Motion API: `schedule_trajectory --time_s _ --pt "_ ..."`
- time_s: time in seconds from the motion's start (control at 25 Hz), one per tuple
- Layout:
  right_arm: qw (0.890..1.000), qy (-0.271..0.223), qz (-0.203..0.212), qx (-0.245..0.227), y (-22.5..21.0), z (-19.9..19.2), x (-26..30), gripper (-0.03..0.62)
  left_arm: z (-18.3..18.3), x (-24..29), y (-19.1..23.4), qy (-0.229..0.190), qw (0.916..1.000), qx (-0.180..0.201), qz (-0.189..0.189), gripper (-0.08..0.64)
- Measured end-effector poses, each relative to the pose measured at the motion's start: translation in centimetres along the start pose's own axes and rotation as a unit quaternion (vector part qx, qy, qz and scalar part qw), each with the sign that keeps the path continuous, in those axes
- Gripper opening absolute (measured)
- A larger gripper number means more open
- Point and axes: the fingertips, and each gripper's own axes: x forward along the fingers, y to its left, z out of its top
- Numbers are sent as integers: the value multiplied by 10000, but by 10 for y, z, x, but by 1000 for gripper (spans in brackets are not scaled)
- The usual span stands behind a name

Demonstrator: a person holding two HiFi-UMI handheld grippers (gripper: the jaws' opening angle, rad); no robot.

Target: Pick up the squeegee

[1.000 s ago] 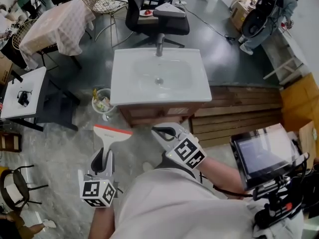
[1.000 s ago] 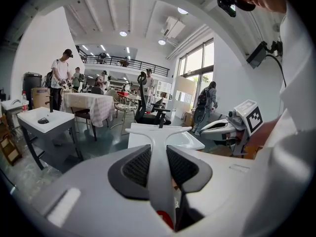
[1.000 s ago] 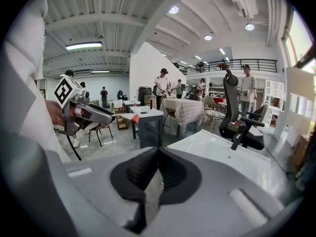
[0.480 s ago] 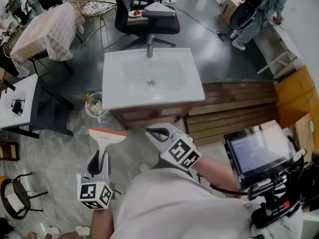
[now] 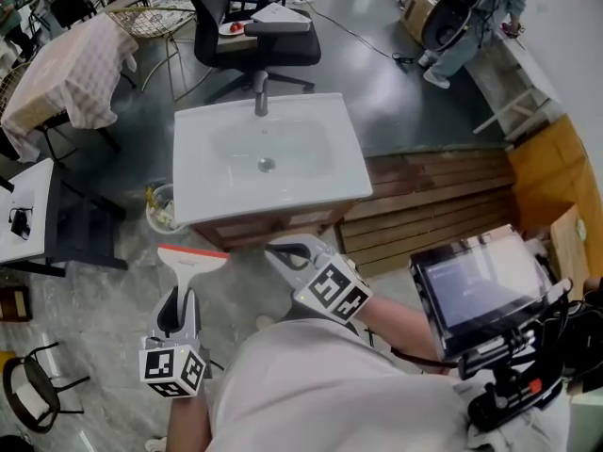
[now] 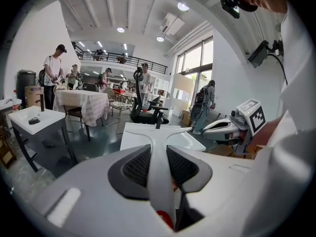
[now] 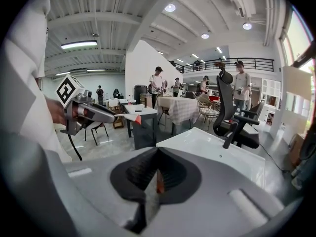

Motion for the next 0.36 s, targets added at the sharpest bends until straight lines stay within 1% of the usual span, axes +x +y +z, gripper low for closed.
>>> schedule_trajectory --time_s 0.36 --pt "10000 33 6 37 -56 0 14 3 16 59 4 98 9999 -22 45 106"
